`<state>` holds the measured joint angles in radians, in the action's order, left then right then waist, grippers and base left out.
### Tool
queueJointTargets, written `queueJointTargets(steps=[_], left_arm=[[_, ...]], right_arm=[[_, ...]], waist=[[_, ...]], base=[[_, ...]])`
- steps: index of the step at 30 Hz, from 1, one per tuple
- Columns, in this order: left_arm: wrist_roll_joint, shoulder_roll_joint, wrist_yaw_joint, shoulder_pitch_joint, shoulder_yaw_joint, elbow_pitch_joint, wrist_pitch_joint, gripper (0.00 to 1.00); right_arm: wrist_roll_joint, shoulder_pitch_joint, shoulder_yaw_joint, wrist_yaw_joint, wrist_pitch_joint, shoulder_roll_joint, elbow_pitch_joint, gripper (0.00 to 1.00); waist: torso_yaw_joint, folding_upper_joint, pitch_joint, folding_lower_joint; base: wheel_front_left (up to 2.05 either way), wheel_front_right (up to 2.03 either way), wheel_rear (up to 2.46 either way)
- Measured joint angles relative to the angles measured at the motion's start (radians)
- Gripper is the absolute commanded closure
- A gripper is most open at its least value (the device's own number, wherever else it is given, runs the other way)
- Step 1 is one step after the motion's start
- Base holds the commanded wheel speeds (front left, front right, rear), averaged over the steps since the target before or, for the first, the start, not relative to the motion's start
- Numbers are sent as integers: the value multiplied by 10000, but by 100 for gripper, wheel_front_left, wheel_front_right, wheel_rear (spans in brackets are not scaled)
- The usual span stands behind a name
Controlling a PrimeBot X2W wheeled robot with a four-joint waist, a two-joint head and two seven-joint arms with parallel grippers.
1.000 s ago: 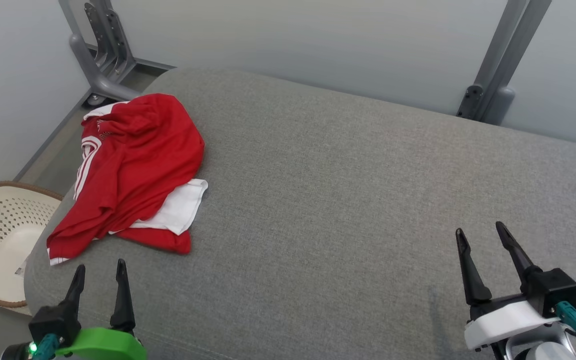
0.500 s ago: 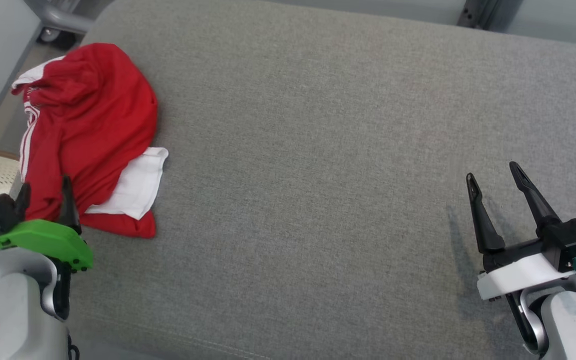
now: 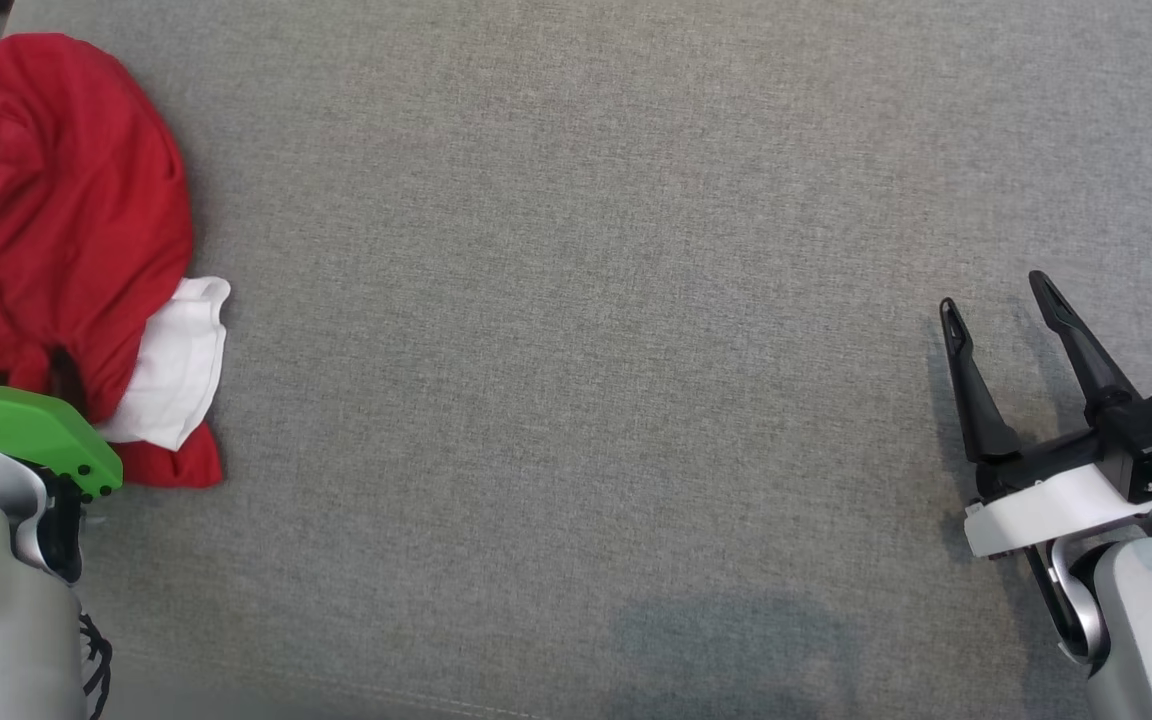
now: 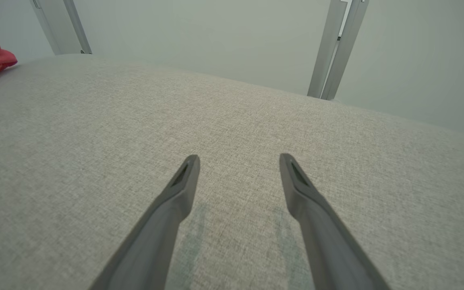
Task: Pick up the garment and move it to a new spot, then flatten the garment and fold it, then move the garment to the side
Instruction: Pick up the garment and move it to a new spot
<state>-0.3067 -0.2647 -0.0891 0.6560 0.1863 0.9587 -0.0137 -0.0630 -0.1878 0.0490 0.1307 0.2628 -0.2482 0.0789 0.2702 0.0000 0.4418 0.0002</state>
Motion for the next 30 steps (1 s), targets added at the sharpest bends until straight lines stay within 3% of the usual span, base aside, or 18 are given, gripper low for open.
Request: queueJointTargets(steps=[1,2,9,15,24,30], left_arm=[[-35,-19,-17,41,13,130,86,96],[-35,-29,-46,79,-8,238,163,100],[-33,-209,-251,98,-282,405,784,100],[-71,-625,-355,98,-627,-623,913,100],[-552,-1051,-391,-409,-1131,-4113,-280,100],[-941,-1058,-387,-923,-1289,-7304,-1544,100]], right_arm=[[0,-1,-8,0,0,15,10,0],[0,2,-15,0,0,36,31,0],[-19,363,-98,0,0,357,209,0],[-56,653,-29,0,0,788,324,0],[-125,1061,-84,0,0,1336,405,0],[-150,1168,-263,0,0,1559,414,0]], waist=[[-38,0,4,0],[-53,1,-16,0],[0,0,-509,-1],[147,0,-1248,-2],[123,0,-2273,-3],[-338,0,-2498,-3]], base=[[0,0,0],[0,0,0],[0,0,0],[0,0,0],[0,0,0],[0,0,0]])
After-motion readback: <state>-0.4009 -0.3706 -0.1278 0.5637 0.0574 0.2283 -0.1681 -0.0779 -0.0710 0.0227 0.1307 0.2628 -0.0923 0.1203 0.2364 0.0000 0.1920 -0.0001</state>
